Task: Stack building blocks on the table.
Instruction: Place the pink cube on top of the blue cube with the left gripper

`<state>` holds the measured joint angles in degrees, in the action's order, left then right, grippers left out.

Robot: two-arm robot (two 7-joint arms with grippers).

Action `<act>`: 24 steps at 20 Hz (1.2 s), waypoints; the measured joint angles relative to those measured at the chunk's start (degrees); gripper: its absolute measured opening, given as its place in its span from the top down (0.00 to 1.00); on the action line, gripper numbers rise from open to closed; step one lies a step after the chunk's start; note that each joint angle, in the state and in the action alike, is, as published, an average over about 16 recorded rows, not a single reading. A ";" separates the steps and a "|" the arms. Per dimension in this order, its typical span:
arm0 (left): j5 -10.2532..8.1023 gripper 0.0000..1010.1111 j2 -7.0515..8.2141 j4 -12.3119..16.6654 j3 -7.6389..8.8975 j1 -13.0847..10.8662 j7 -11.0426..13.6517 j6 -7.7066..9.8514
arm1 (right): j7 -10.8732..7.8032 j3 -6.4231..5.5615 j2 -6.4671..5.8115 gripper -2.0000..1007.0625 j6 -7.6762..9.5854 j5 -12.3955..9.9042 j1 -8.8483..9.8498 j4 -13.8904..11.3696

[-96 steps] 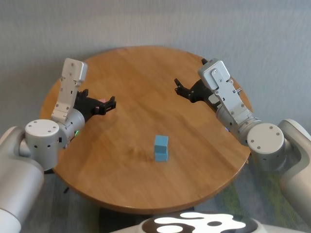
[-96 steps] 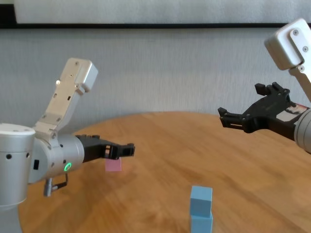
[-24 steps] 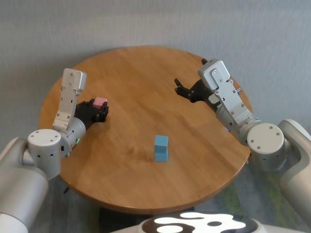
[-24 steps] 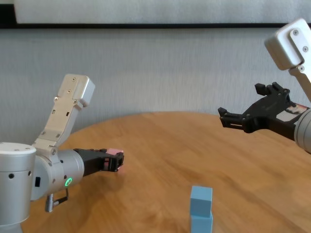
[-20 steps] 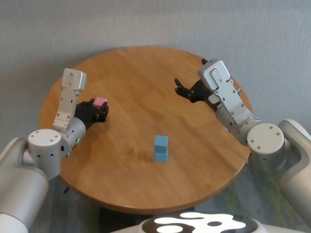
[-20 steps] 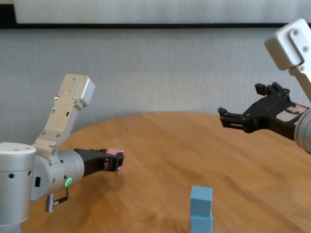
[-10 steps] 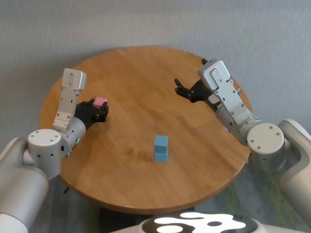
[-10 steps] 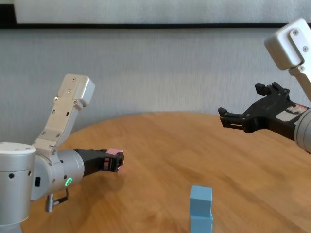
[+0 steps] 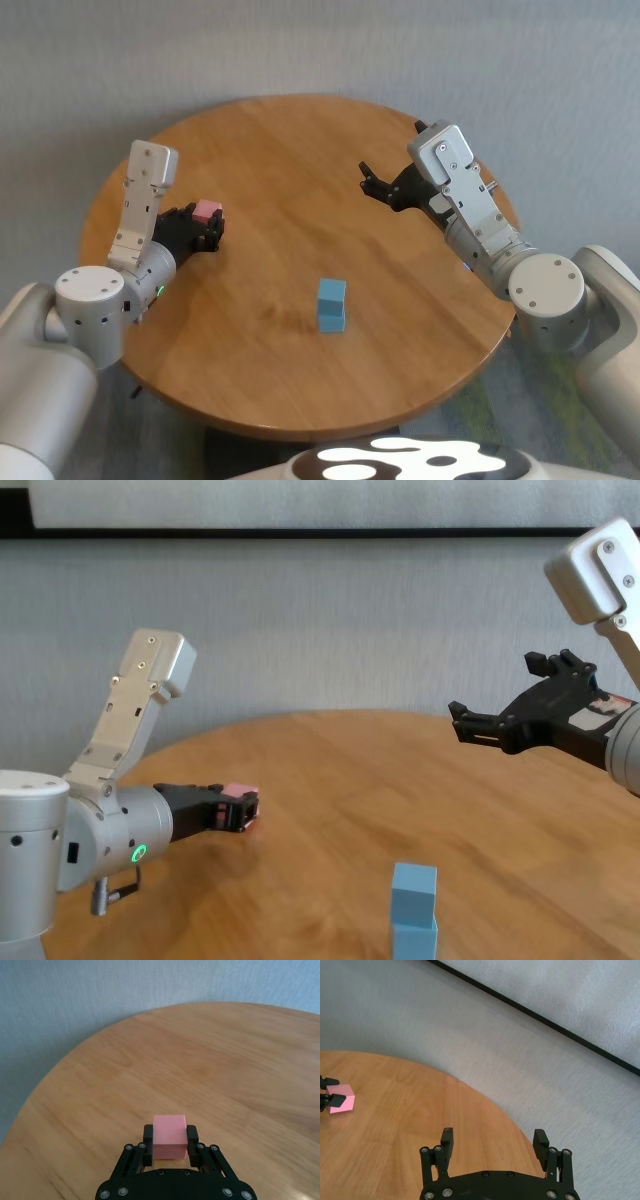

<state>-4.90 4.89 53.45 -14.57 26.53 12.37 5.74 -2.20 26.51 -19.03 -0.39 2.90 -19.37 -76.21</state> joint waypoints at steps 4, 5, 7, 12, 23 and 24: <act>0.14 0.60 0.75 1.92 -0.64 -0.57 1.69 0.45 | 0.00 0.00 0.00 0.00 0.00 0.00 0.00 0.00; 0.18 0.60 1.02 2.62 -0.86 -0.78 2.15 0.64 | 0.00 0.00 0.00 0.00 0.00 0.00 0.00 0.00; 0.31 0.60 1.68 4.39 -1.35 -1.30 3.11 1.13 | 0.00 0.00 0.00 0.00 0.00 0.00 0.00 0.00; 0.33 0.60 3.57 9.44 -2.86 -2.73 5.94 2.53 | 0.00 0.00 0.00 0.00 0.00 0.00 0.00 0.00; -3.00 0.60 7.91 19.69 -6.26 -6.09 15.04 3.77 | 0.00 0.00 0.00 0.00 0.00 0.00 0.00 0.00; -3.47 0.60 8.23 20.16 -6.52 -6.28 15.96 3.59 | 0.00 0.00 0.00 0.00 0.00 0.00 0.00 0.00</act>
<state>-8.38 13.12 73.61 -21.09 20.24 28.33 9.33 -2.20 26.51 -19.03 -0.39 2.90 -19.37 -76.21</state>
